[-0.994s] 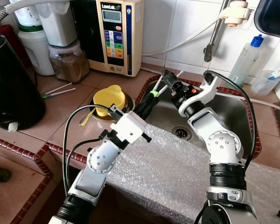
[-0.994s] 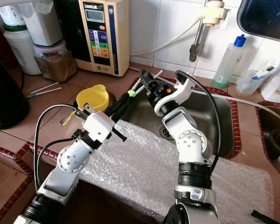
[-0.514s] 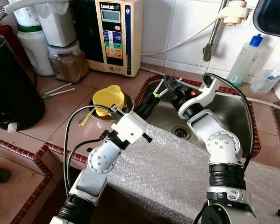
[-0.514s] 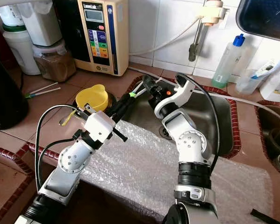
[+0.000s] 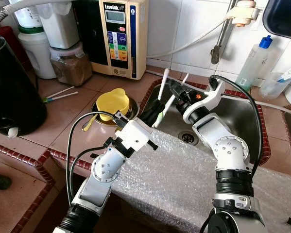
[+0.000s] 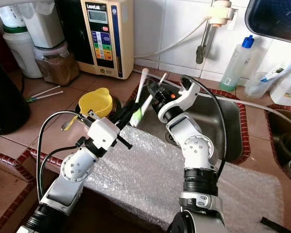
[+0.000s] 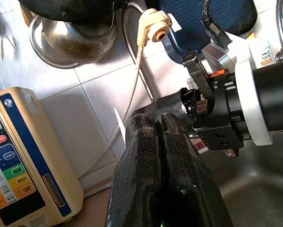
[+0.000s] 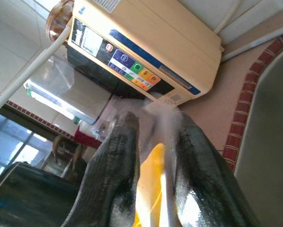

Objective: Kitchen organization

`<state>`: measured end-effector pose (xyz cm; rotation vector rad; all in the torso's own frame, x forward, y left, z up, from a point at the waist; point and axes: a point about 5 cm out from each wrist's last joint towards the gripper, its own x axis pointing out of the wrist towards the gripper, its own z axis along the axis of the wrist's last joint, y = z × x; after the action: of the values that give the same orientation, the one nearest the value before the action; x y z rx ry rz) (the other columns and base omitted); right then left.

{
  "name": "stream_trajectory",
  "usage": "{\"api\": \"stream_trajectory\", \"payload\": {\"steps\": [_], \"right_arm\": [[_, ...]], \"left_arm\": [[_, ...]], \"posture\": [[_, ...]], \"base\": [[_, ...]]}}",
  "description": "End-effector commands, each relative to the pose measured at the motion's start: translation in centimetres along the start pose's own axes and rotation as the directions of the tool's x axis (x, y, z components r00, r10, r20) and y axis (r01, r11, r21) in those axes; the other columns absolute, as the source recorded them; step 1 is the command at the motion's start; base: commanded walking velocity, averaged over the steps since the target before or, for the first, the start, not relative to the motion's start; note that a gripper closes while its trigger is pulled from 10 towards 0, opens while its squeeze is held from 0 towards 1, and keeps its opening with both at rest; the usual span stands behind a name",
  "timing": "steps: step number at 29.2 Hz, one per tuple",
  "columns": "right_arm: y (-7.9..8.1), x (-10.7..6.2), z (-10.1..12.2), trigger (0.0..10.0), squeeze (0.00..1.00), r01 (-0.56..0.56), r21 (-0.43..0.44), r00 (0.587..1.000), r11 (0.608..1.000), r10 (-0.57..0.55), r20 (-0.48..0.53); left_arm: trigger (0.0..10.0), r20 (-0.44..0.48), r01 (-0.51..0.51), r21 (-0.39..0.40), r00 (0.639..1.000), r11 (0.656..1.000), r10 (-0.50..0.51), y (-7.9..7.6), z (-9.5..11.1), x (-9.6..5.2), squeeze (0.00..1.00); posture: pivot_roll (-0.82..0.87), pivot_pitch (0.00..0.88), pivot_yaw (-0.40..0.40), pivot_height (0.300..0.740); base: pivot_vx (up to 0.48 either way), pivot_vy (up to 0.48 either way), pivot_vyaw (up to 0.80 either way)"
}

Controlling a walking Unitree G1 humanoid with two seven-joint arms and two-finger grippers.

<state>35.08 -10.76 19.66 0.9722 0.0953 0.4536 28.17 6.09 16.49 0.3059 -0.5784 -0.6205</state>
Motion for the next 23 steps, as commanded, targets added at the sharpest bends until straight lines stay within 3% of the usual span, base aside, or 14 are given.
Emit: {"api": "stream_trajectory", "payload": {"steps": [1, 3, 4, 5, 14, 18, 22, 23], "right_arm": [[-0.02, -0.04, 0.40, 0.0, 0.00, 0.008, -0.002, 1.000, 1.000, -0.008, 0.010], [-0.06, -0.05, 0.41, 0.0, 0.00, 0.010, -0.002, 1.000, 1.000, -0.010, 0.011], [-0.07, -0.06, 0.40, 0.0, 0.00, 0.011, -0.003, 1.000, 1.000, -0.011, 0.011], [-0.07, -0.07, 0.40, 0.0, 0.00, 0.012, -0.007, 1.000, 1.000, -0.012, 0.010], [-0.24, -0.12, 0.45, 0.0, 0.00, 0.023, -0.013, 1.000, 1.000, -0.023, 0.013], [-0.32, -0.15, 0.46, 0.0, 0.00, 0.027, -0.015, 1.000, 1.000, -0.027, 0.014], [-0.58, -0.24, 0.29, 0.0, 0.00, 0.039, -0.030, 0.999, 0.999, -0.039, 0.010], [-0.66, -0.26, 0.26, 0.0, 0.00, 0.042, -0.033, 0.999, 0.999, -0.042, 0.008]], "left_arm": [[0.0, 0.011, 0.011, 0.003, 1.000, 1.000, -0.011, -0.19, 0.25, 0.19, 0.00], [0.0, 0.008, 0.007, 0.003, 1.000, 1.000, -0.007, -0.18, 0.20, 0.17, 0.00], [2.2, 0.006, 0.005, 0.003, 1.000, 1.000, -0.005, -0.18, 0.18, 0.16, 0.00], [2.9, 0.004, 0.003, 0.001, 1.000, 1.000, -0.003, -0.17, 0.16, 0.16, 0.00], [3.5, -0.004, -0.008, -0.003, 1.000, 1.000, 0.008, -0.13, 0.08, 0.16, 0.00], [3.3, -0.006, -0.011, -0.002, 1.000, 1.000, 0.011, -0.10, 0.07, 0.16, 0.00], [3.8, -0.008, -0.015, -0.002, 1.000, 1.000, 0.015, -0.10, 0.04, 0.15, 0.00], [4.3, -0.009, -0.018, -0.002, 1.000, 1.000, 0.018, -0.09, 0.05, 0.15, 0.00]], "posture": [[-0.02, 0.000, -0.007, 0.740], [-0.02, 0.000, -0.007, 0.740], [-0.02, 0.000, -0.007, 0.740], [-0.02, 0.000, -0.010, 0.740], [-0.02, 0.000, -0.011, 0.740], [-0.02, 0.000, -0.011, 0.740], [-0.02, 0.000, -0.013, 0.740], [-0.02, 0.000, -0.013, 0.740]], "base": [[0.000, 0.000, 0.00], [0.000, 0.000, 0.00], [0.000, 0.000, 0.00], [0.000, 0.000, 0.00], [0.000, 0.000, 0.00], [0.000, 0.000, 0.00], [0.000, 0.000, 0.00], [0.000, 0.000, 0.00]]}}
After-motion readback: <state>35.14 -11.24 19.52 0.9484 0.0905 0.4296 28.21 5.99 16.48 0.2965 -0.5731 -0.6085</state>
